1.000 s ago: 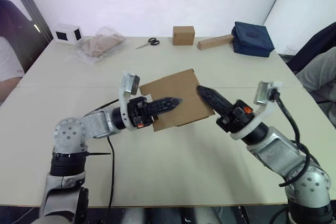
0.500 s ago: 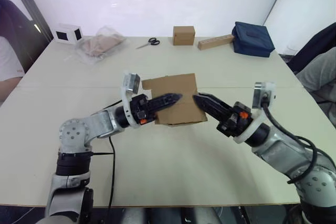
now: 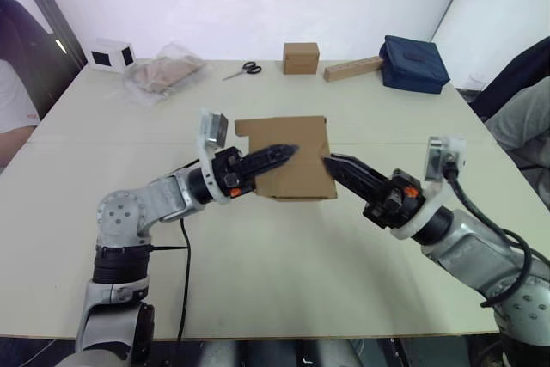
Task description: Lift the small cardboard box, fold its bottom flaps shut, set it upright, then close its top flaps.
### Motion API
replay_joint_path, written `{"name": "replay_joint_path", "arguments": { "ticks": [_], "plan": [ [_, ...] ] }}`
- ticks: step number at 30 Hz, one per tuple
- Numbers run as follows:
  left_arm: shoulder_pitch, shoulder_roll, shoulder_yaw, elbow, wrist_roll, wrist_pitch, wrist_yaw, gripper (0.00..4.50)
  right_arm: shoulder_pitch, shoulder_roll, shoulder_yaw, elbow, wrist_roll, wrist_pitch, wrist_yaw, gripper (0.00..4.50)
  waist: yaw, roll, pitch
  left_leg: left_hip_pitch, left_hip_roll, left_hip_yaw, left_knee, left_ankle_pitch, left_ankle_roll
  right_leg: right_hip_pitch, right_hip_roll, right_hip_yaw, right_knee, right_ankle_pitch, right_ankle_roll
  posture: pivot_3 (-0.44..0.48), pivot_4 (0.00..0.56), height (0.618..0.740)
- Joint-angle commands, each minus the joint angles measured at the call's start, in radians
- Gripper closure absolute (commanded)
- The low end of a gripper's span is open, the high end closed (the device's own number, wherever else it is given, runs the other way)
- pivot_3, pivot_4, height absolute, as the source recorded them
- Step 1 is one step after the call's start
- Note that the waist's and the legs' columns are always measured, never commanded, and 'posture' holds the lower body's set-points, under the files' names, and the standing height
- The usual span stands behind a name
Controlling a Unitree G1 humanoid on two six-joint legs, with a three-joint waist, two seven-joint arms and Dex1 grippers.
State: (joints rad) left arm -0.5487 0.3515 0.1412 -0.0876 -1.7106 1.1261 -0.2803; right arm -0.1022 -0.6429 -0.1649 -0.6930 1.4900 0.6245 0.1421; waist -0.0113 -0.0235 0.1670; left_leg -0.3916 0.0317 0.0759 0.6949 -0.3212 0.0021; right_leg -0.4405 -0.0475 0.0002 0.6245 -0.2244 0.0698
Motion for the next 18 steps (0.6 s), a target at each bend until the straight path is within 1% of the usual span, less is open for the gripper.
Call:
{"name": "replay_joint_path", "arguments": {
  "ticks": [1,8,18],
  "plan": [
    [-0.015,0.002,0.012,-0.018,-0.021,-0.024,-0.005,4.5,-0.007,0.014,-0.011,-0.02,0.063,-0.008,-0.001,3.62,0.0,0.0,0.0,0.0,0.0,0.0,0.0,0.0,0.0,0.0,0.0,0.0,0.0,0.0,0.0,0.0,0.15,0.74],
    [-0.018,-0.007,0.016,-0.006,-0.011,-0.058,0.019,4.5,-0.002,0.03,0.011,-0.038,0.082,-0.009,-0.025,3.62,0.0,0.0,0.0,0.0,0.0,0.0,0.0,0.0,0.0,0.0,0.0,0.0,0.0,0.0,0.0,0.0,0.15,0.74],
    [-0.019,-0.015,0.009,-0.008,-0.012,-0.063,0.028,4.5,-0.011,0.063,0.06,-0.058,0.076,-0.007,-0.047,3.62,0.0,0.0,0.0,0.0,0.0,0.0,0.0,0.0,0.0,0.0,0.0,0.0,0.0,0.0,0.0,0.0,0.15,0.74]
  ]
}}
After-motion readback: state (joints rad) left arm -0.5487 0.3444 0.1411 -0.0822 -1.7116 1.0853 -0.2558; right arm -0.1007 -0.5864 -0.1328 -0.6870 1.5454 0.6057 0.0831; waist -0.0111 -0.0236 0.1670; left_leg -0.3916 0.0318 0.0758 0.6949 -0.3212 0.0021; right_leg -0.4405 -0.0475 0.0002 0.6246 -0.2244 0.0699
